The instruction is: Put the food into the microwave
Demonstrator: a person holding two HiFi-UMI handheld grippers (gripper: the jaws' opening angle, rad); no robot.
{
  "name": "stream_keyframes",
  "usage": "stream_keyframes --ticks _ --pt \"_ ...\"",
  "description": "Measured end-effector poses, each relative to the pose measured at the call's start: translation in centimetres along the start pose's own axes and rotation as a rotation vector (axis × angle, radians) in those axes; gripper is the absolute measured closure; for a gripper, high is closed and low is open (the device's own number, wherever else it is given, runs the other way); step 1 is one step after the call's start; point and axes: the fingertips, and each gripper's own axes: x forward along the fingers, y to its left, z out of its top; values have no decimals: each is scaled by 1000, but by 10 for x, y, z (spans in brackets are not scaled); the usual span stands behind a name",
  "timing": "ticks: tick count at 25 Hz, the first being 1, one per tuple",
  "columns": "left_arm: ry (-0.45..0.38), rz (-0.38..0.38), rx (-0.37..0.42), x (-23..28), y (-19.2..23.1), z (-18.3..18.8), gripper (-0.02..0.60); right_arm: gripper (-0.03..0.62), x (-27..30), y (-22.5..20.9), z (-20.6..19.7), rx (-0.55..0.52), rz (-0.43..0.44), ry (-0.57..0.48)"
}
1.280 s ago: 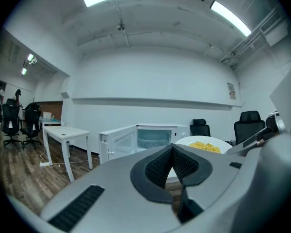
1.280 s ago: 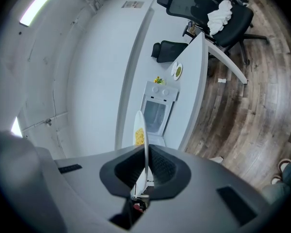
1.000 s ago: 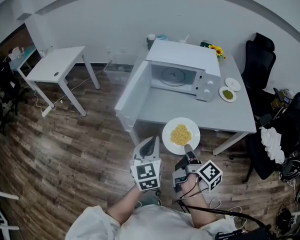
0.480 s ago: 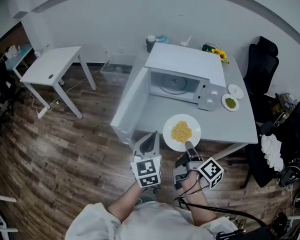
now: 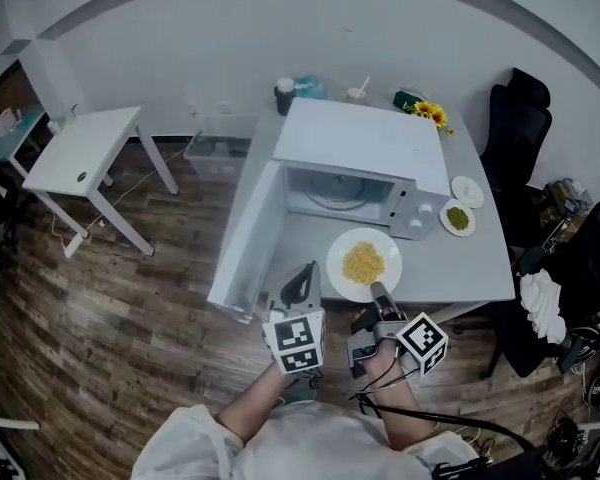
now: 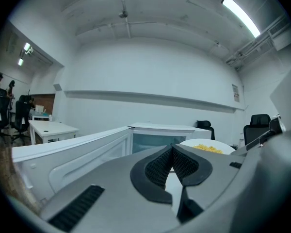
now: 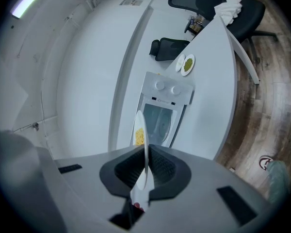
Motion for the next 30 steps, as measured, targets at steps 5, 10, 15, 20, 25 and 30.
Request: stream_keyframes --ticks 5,10,15,20,25,30 --pt "3 -31 7 38 -1 5 581 568 35 1 13 13 -14 -21" --pt "17 -47 10 73 4 5 581 568 66 2 18 22 -24 -22" --pt "33 -41 6 99 6 0 581 568 84 -6 25 30 -49 -22" --pt "72 -16 7 113 6 -15 581 568 101 -21 29 50 -70 5" --pt "96 20 0 128 6 -24 581 568 130 -34 35 74 -88 27" --pt "107 45 -4 143 11 -41 581 568 168 -45 40 87 -90 30"
